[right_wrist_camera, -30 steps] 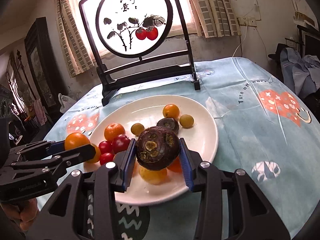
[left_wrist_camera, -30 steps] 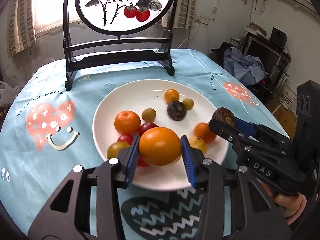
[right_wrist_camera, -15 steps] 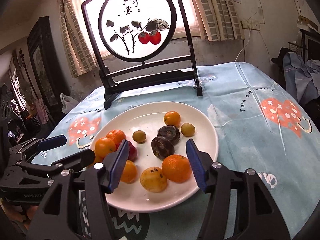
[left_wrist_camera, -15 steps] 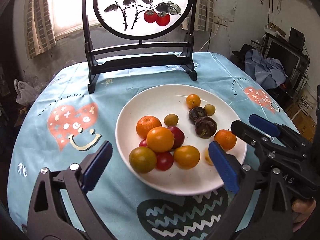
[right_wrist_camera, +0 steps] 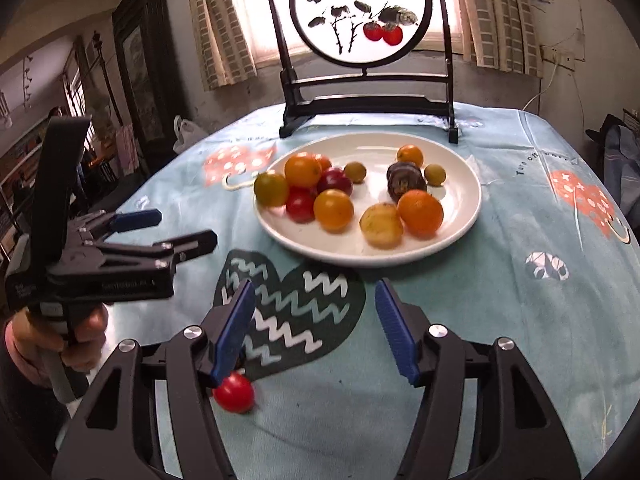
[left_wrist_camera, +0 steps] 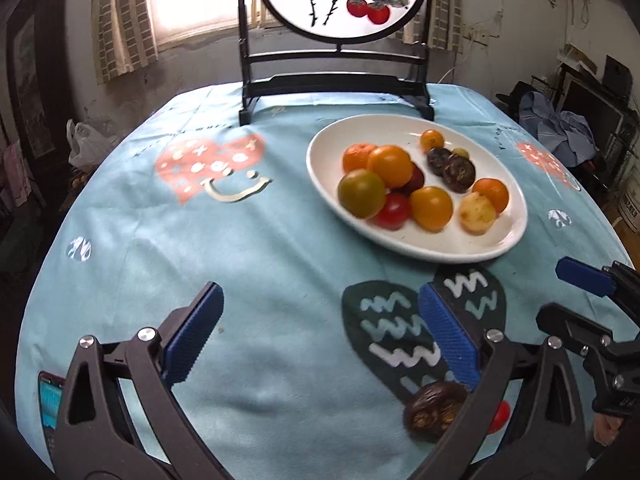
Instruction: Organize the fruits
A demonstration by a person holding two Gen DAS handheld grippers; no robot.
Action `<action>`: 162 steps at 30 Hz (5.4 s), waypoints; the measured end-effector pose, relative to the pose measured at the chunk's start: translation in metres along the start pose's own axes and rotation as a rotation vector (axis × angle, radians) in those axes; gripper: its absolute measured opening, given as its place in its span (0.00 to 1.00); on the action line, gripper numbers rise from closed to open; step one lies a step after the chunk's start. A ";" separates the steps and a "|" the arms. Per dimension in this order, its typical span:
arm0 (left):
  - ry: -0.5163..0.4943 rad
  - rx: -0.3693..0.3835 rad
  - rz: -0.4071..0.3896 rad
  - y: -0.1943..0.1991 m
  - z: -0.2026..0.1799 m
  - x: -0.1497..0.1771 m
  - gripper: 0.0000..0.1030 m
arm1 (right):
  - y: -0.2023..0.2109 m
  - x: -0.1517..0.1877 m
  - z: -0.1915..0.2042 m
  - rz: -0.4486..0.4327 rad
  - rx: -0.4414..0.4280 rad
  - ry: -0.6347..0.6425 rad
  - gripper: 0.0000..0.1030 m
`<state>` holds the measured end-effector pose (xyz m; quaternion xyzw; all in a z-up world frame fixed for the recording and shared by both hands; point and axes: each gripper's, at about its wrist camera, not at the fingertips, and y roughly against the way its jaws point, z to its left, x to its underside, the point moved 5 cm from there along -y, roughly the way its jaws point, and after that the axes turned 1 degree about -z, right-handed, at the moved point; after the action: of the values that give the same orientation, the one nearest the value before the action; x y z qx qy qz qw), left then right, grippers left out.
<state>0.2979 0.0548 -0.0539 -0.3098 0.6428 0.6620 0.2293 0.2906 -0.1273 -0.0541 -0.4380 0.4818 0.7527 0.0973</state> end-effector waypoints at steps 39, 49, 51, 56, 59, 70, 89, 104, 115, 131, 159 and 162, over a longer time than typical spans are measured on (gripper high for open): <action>-0.018 0.098 0.050 0.004 0.001 0.014 0.97 | -0.009 0.027 -0.014 0.098 0.039 -0.055 0.27; -0.393 0.256 0.049 0.023 -0.074 0.054 0.89 | -0.012 0.027 -0.031 0.120 0.066 -0.111 0.27; -0.407 0.249 0.066 0.019 -0.076 0.059 0.89 | -0.011 0.028 -0.032 0.120 0.067 -0.111 0.27; -0.407 0.244 0.088 0.014 -0.074 0.063 0.85 | -0.013 0.029 -0.032 0.130 0.076 -0.111 0.27; -0.395 0.255 0.131 0.007 -0.072 0.067 0.65 | -0.013 0.029 -0.032 0.131 0.076 -0.112 0.27; -0.380 0.292 0.161 0.003 -0.074 0.071 0.46 | -0.014 0.029 -0.033 0.129 0.081 -0.114 0.26; -0.249 0.357 0.081 0.026 -0.057 0.073 0.45 | 0.005 0.029 -0.021 0.042 0.059 -0.089 0.27; -0.147 0.350 -0.051 0.028 -0.069 -0.033 0.45 | 0.026 -0.024 -0.021 -0.130 0.015 -0.131 0.27; -0.136 0.225 -0.008 -0.066 -0.091 -0.134 0.45 | -0.010 -0.090 -0.073 -0.166 0.072 -0.200 0.27; -0.088 0.053 -0.073 -0.058 -0.063 -0.152 0.87 | -0.076 -0.103 -0.085 -0.065 0.093 -0.155 0.27; -0.097 0.051 -0.124 0.075 -0.044 -0.050 0.97 | 0.045 -0.025 -0.011 -0.019 0.174 -0.027 0.99; -0.091 0.049 -0.112 0.092 -0.040 -0.022 0.97 | 0.064 -0.003 0.001 -0.019 0.165 -0.024 0.99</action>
<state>0.2531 0.0107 0.0278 -0.3091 0.6292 0.6458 0.3025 0.2553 -0.1593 -0.0109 -0.4242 0.5367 0.7146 0.1461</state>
